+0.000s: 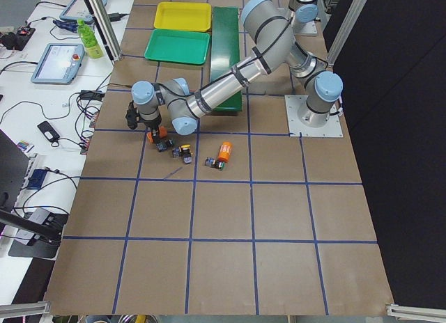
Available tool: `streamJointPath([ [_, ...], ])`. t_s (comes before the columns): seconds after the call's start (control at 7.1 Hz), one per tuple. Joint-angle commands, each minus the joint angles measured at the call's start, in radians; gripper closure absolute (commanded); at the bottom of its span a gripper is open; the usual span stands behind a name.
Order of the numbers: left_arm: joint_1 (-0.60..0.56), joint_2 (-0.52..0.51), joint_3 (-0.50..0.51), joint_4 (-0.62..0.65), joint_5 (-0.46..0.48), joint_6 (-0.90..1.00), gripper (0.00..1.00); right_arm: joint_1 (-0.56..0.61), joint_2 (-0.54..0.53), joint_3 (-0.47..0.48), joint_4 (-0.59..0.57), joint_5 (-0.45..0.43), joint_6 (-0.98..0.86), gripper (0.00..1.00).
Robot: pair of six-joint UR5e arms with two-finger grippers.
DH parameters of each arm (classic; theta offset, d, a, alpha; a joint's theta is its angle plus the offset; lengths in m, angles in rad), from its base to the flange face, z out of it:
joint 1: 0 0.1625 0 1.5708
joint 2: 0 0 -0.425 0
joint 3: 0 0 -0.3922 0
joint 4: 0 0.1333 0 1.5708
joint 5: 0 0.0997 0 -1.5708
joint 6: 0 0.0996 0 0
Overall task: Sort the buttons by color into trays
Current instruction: 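Grasp the orange cylinder with the left gripper and lift it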
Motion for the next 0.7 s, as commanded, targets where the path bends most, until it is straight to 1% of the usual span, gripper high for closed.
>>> streamJointPath([
  [0.0,0.001,-0.014,0.012,0.001,0.012,0.002,0.6,0.0,0.0,0.001,0.0,-0.001,0.0,0.0],
  [0.14,0.0,-0.014,0.012,0.003,0.044,0.004,0.79,0.0,0.0,0.001,0.001,0.001,0.0,0.0],
  [0.28,-0.002,0.006,0.005,0.0,0.069,0.01,0.86,0.0,0.0,0.001,0.0,0.001,0.0,0.0],
  [0.42,-0.006,0.023,0.008,-0.015,0.072,0.028,0.89,0.0,0.0,0.001,0.0,-0.001,0.0,0.0],
  [0.56,-0.031,0.075,-0.003,-0.11,0.078,0.003,0.9,0.0,0.0,0.001,0.001,-0.001,0.0,0.0],
])
